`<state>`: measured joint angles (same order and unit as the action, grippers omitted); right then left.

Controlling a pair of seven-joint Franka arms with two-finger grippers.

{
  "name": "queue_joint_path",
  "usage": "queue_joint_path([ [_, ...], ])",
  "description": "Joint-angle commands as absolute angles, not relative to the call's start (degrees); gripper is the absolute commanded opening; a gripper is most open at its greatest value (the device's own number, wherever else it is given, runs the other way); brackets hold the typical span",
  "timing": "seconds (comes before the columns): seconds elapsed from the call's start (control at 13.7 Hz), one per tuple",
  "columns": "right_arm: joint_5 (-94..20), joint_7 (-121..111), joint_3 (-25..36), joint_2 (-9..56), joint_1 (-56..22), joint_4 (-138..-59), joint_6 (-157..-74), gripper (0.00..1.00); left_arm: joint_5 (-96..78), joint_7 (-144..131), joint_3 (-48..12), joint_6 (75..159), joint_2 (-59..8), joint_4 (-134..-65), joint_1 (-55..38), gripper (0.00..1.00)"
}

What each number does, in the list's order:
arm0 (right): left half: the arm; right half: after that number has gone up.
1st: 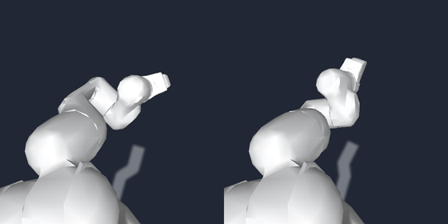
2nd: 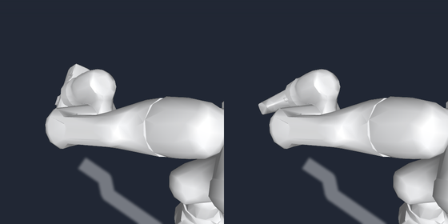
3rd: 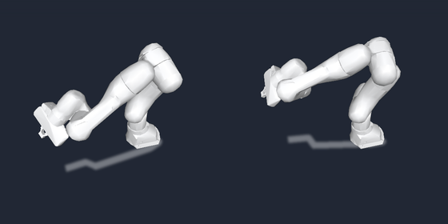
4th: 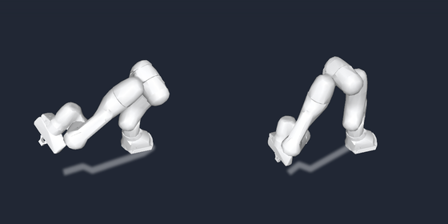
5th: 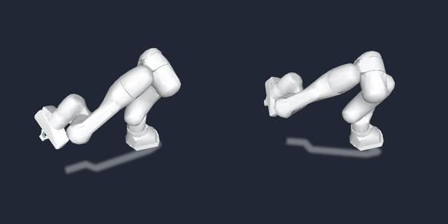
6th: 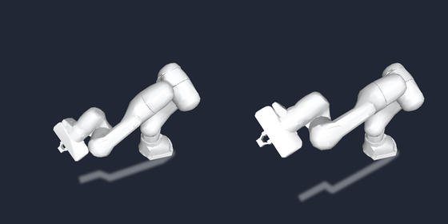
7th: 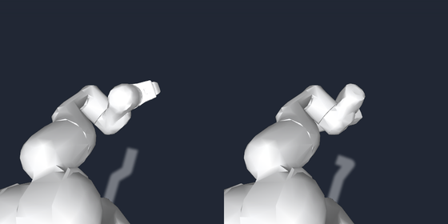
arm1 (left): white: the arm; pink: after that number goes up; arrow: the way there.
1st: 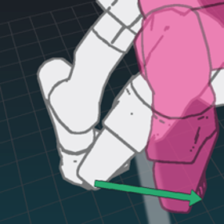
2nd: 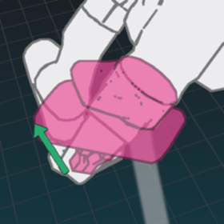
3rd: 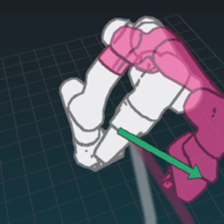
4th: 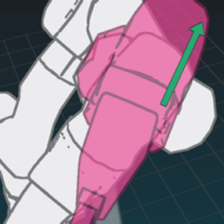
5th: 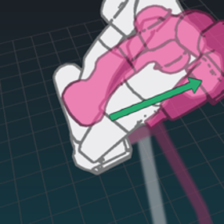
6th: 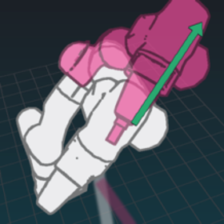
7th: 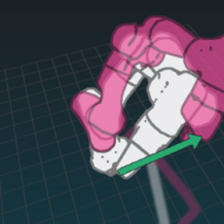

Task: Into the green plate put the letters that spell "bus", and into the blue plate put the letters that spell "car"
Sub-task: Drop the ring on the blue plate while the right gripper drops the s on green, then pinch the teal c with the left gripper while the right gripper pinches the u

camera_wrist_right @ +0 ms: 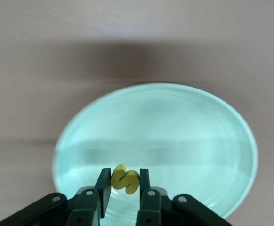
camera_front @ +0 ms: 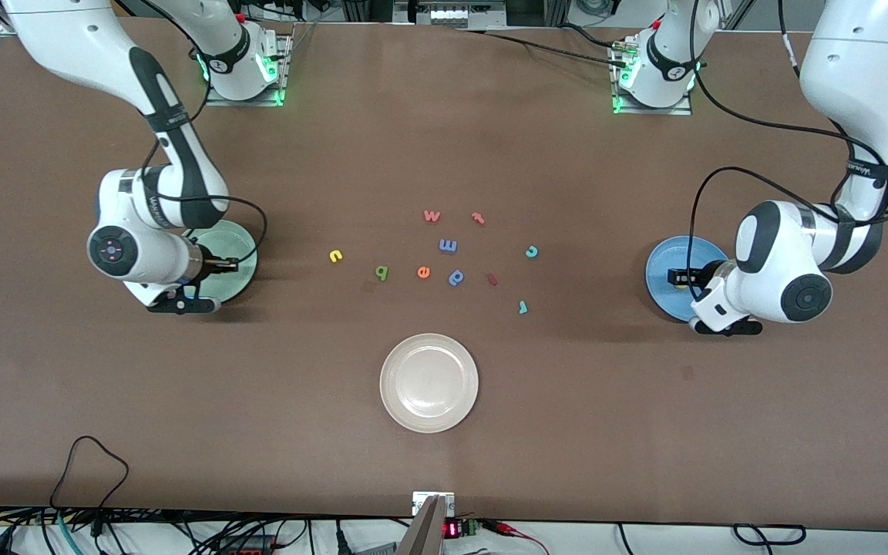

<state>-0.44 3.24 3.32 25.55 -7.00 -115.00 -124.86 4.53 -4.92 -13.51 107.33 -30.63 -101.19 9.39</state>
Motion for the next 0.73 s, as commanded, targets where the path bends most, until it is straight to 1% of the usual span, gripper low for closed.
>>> queue_joint_path([
  [0.0, 0.09, 2.02, 2.37, 23.73, -5.54, -116.63, -125.07, 1.0, 4.49, -5.27, -17.65, 105.02, -30.4, -98.09, 8.09, 0.7],
  [0.15, 0.0, 2.28, 2.11, 22.68, -6.93, -116.63, -124.89, 1.0, 2.47, -6.15, -20.91, 108.09, -33.56, -95.19, 6.69, 0.7],
  [0.22, -0.35, 3.33, 0.11, 21.81, -9.29, -116.54, -124.89, 1.0, 2.46, -6.59, -21.0, 108.89, -34.62, -95.19, 3.55, 0.69],
  [0.37, -0.09, 2.91, -3.32, 21.53, -10.54, -116.46, -125.5, 1.0, 1.76, -10.26, -21.27, 110.03, -34.54, -97.54, 1.06, 0.67],
  [0.44, -0.09, 2.81, -4.91, 21.53, -11.07, -116.28, -125.59, 1.0, 1.76, -12.46, -22.66, 110.74, -34.37, -98.52, 0.01, 0.67],
  [0.66, 0.35, 2.72, -5.89, 22.06, -16.33, -116.45, -128.66, 1.0, 1.76, -17.65, -24.43, 117.31, -34.36, -102.64, -1.05, 0.65],
])
